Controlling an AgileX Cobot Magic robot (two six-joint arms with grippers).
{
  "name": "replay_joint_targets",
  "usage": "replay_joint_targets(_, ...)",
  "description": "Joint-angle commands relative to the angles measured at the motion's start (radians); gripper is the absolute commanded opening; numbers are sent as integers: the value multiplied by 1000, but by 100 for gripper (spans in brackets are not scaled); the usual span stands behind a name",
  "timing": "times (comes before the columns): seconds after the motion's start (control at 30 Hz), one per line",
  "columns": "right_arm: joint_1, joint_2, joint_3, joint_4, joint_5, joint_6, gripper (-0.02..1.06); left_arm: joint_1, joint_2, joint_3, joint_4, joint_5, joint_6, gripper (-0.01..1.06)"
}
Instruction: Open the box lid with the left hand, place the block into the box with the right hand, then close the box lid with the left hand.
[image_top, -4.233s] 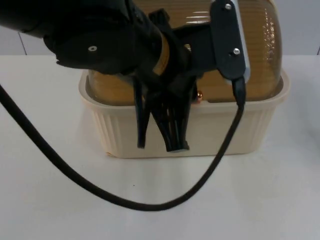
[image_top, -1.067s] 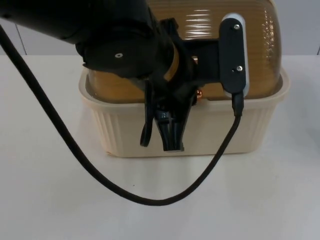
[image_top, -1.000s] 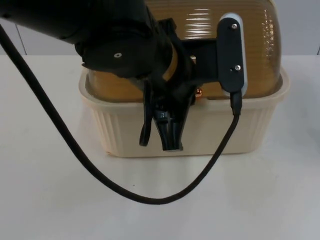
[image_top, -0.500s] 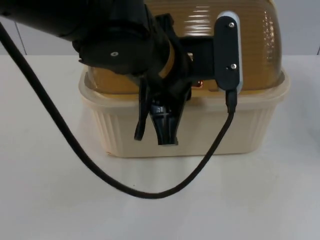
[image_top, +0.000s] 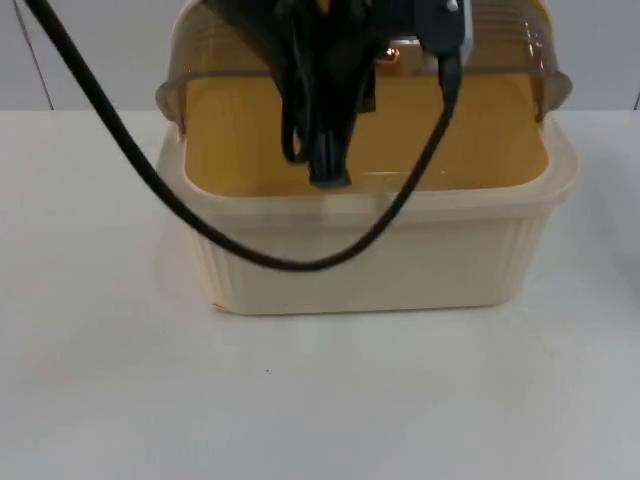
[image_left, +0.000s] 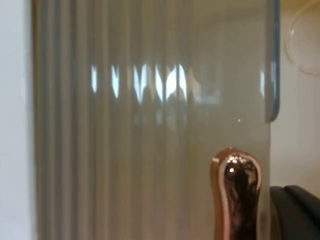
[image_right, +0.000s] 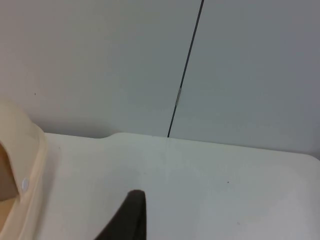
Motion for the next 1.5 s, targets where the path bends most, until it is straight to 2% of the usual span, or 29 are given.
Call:
replay_joint_targets(0.0,-4,0,-4,-3,-1,3,105,35,-5,-30,-134,67,117,0)
replay_joint_targets(0.27,-4,0,-4,-3,-1,3,105,121,-5,-142,-158,77,134,0)
replay_joint_targets(0.53,-4,0,-4,-1,-1,2,105,164,-5,-155,-171,74,110,0)
replay_joint_targets(0.63,-4,0,-4,0,-1,2,105,166,-5,-155,-189,72,14,0)
replay_joint_targets(0.67,-4,0,-4,0,-1,2,105,166,-5,-155,-214,74,-54,0)
replay_joint_targets(0.7,-4,0,-4,0,-1,2,105,166,-5,-155,-214,74,-54,0)
replay_joint_targets(0.77,-4,0,-4,0,-1,2,105,166,-16,-157,-288,83,-200,0)
replay_joint_targets(0.83,-4,0,-4,0,-1,2,105,166,-39,-157,-361,92,-291,0)
replay_joint_targets(0.93,-4,0,-4,0,-1,2,105,166,-73,-157,-406,96,-319,0)
replay_joint_targets(1.0,-4,0,-4,0,-1,2,105,169,-110,-157,-420,98,-384,0)
replay_joint_targets(1.27,-4,0,-4,-1,-1,7,105,181,-241,-157,-368,97,-547,0)
replay_joint_targets(1.43,-4,0,-4,-1,-1,15,105,288,-330,-157,-363,98,-565,0)
replay_joint_targets(1.47,-4,0,-4,-1,-1,15,105,288,-330,-157,-363,98,-565,0)
